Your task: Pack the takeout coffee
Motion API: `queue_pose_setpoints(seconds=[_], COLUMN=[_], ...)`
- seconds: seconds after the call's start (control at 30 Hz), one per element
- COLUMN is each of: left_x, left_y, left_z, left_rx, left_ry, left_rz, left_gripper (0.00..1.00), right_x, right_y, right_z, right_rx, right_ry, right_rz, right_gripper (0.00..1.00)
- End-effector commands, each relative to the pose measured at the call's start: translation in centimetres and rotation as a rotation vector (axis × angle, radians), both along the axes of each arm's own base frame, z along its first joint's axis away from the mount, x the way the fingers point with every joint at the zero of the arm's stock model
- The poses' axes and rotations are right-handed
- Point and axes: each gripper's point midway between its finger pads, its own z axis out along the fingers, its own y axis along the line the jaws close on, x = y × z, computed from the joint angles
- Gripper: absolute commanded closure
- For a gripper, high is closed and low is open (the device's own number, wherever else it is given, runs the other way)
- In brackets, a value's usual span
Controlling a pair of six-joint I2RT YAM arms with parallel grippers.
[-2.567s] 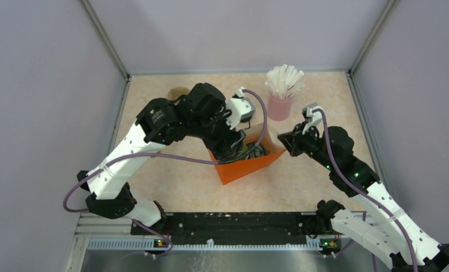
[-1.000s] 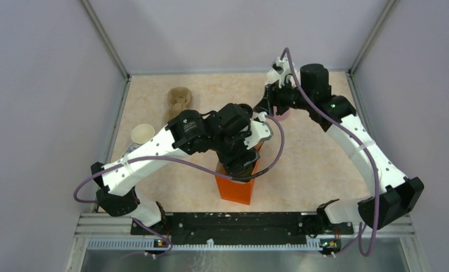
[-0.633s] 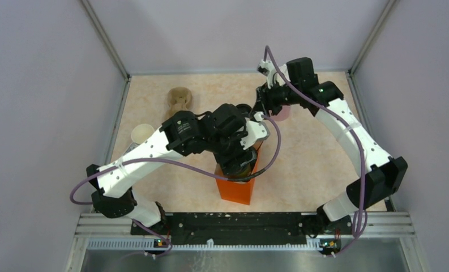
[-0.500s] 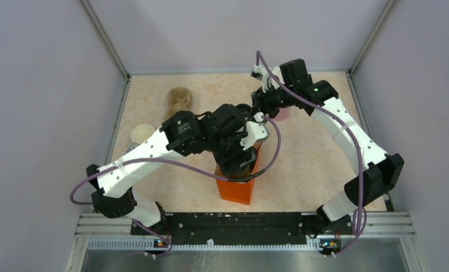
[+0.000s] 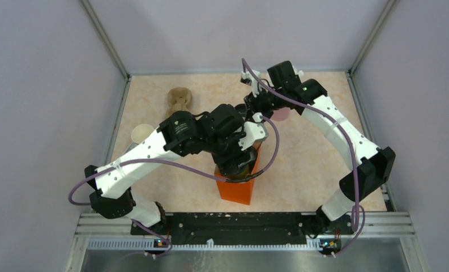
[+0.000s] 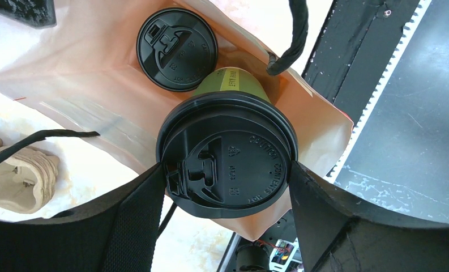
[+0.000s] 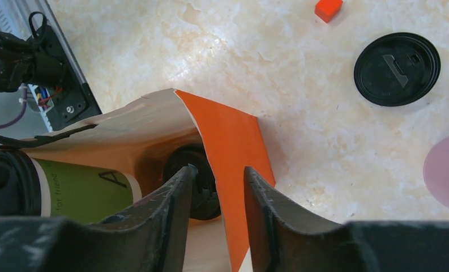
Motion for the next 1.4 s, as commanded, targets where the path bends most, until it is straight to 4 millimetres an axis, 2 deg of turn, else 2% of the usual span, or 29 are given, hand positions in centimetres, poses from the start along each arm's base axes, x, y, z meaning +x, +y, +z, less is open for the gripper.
queue_pose_setpoints(seconds=[0.0, 0.1, 0.13, 0.27, 0.43, 0.6, 0.67, 0.73, 0.87, 0.93, 1.1, 1.2, 1.37], left_x=[0.0, 0.1, 0.4, 2.2, 4.9, 5.6, 5.5, 5.3, 3.8, 3.3, 2.8, 1.1, -0.3], left_y=[-0.3, -0.4, -0.3, -0.5, -1.5, -2.6, -2.9, -3.3, -4.8, -4.9, -4.4, -5.4, -5.2], left_z=[2.1, 1.8, 1.7, 2.8, 4.8, 3.9, 3.8, 4.1, 4.5, 4.2, 4.1, 4.9, 3.1], left_rx=[-0.075, -0.071, -0.063, -0.079, -0.091, -0.081, -0.091, -0.117, -0.184, -0.177, -0.156, -0.199, -0.123], left_ry=[-0.038, -0.040, -0.049, -0.112, -0.199, -0.192, -0.180, -0.161, -0.089, -0.068, -0.047, 0.055, 0.150], left_rz=[-0.014, -0.011, 0.006, 0.063, 0.125, 0.136, 0.144, 0.150, 0.107, 0.101, 0.102, 0.087, 0.119], left_gripper=[0.42, 0.43, 0.43, 0.42, 0.43, 0.42, 0.42, 0.43, 0.44, 0.44, 0.44, 0.44, 0.46], right_x=[0.8, 1.1, 1.4, 1.8, 1.2, -1.0, -1.7, -2.9, -4.6, -5.5, -7.0, -7.5, -8.1], right_y=[0.4, 0.6, 0.5, -0.6, -3.5, -7.1, -8.6, -9.2, -11.1, -12.0, -12.7, -12.9, -13.4], right_z=[1.4, 1.9, 2.3, 3.8, 5.5, 6.2, 5.9, 5.5, 3.2, 2.1, 0.4, -0.7, -1.8], right_rx=[0.009, 0.041, 0.056, 0.112, 0.204, 0.309, 0.329, 0.357, 0.351, 0.341, 0.320, 0.302, 0.287], right_ry=[-0.059, -0.063, -0.073, -0.112, -0.147, -0.221, -0.259, -0.299, -0.366, -0.378, -0.352, -0.347, -0.344], right_rz=[-0.011, -0.054, -0.083, -0.236, -0.471, -0.634, -0.690, -0.678, -0.680, -0.682, -0.666, -0.655, -0.652], right_gripper=[0.69, 0.94, 1.00, 1.00, 1.00, 1.00, 1.00, 1.00, 1.00, 1.00, 1.00, 1.00, 1.00])
